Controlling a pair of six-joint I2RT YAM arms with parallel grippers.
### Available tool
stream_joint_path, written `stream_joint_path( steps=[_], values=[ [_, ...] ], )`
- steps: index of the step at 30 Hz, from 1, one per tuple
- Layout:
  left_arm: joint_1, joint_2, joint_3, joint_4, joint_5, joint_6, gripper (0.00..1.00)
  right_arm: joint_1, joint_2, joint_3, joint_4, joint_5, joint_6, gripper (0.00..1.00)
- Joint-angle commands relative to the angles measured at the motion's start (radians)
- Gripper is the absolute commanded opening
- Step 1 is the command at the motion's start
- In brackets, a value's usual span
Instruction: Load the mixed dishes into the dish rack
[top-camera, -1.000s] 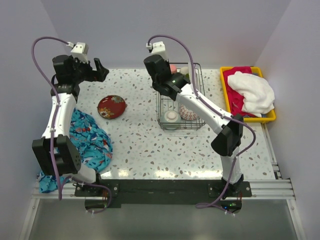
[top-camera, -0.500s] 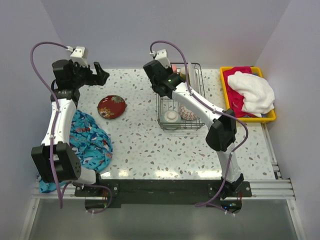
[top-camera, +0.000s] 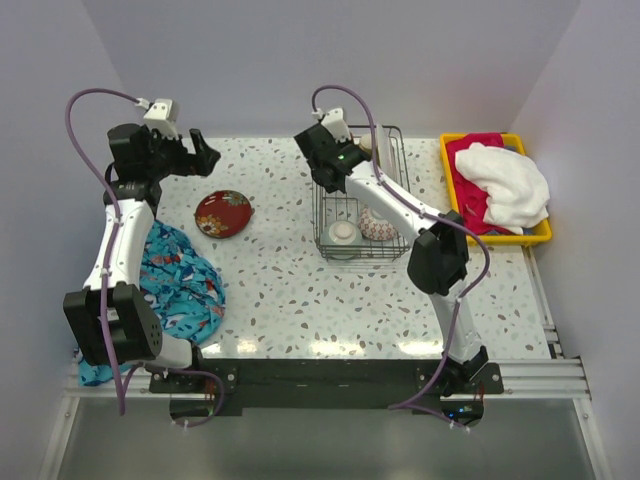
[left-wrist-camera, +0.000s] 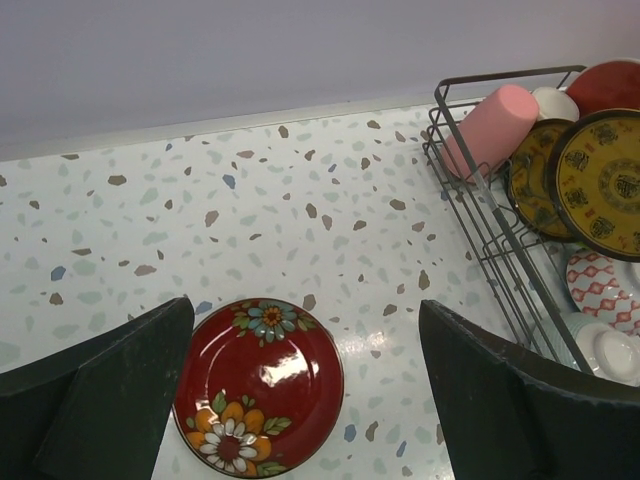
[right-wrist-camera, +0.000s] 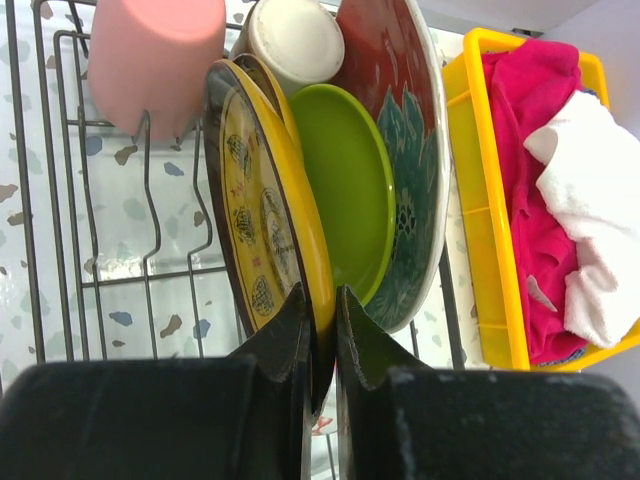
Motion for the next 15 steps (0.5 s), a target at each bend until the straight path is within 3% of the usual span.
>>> stream_joint_path(
  steps=[1,15],
  values=[
    [-0.002,-0.023,-0.015,0.036,0.013,-0.009,1.0,-0.01,0.006,0.046,-0.005,0.043,0.049,0.0],
    [-0.002,-0.016,-0.069,0.054,0.002,-0.058,1.0,-0.036,0.113,0.127,-0.029,0.009,0.126,0.01]
  ],
)
